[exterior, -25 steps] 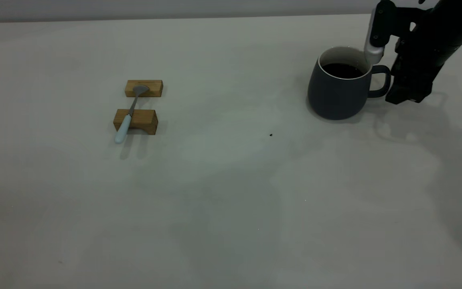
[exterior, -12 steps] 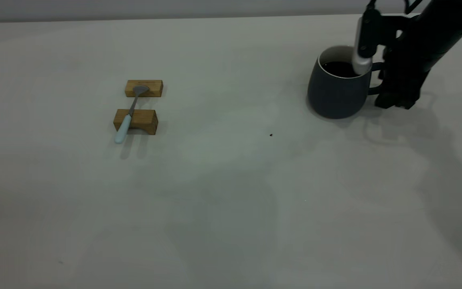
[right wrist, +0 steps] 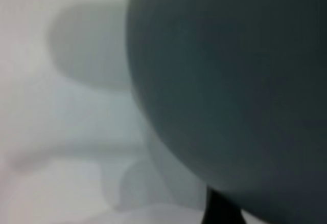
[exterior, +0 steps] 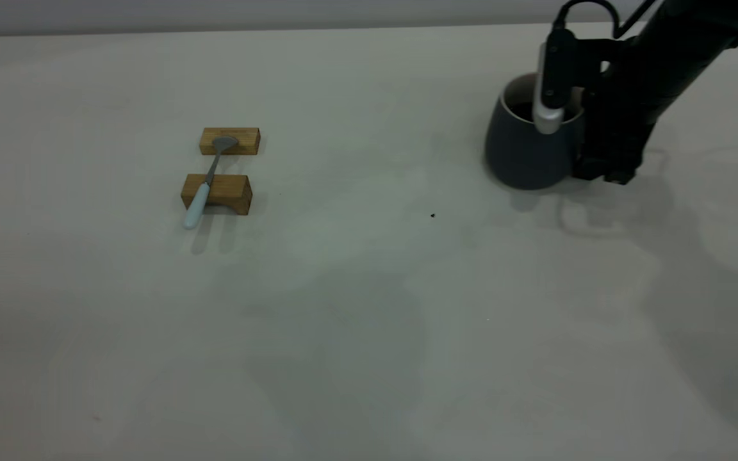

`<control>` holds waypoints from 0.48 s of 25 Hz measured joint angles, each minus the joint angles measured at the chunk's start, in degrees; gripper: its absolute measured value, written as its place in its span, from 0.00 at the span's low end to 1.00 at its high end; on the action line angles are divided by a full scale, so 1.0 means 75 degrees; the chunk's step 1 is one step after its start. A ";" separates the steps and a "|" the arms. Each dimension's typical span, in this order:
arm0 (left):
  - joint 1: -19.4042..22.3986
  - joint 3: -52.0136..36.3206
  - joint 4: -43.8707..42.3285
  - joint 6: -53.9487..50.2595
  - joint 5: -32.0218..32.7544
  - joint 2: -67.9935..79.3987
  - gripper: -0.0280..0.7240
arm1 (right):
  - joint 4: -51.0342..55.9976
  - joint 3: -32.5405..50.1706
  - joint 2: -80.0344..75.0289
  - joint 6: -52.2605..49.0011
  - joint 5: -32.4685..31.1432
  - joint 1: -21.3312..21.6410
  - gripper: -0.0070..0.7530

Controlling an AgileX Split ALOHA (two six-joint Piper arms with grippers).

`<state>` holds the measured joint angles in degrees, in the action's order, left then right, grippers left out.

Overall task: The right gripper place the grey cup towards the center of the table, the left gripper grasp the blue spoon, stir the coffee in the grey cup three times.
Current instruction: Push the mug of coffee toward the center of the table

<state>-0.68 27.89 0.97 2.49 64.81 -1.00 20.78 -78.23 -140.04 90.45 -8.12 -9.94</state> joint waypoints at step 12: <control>0.0000 0.0000 0.0000 -0.0007 0.0000 0.0000 0.75 | 0.1177 0.0000 -0.0046 0.0000 0.0201 -0.1068 0.73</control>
<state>-0.68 27.89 0.97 2.43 64.81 -1.00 29.61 -78.23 -140.39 90.45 -6.61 -17.95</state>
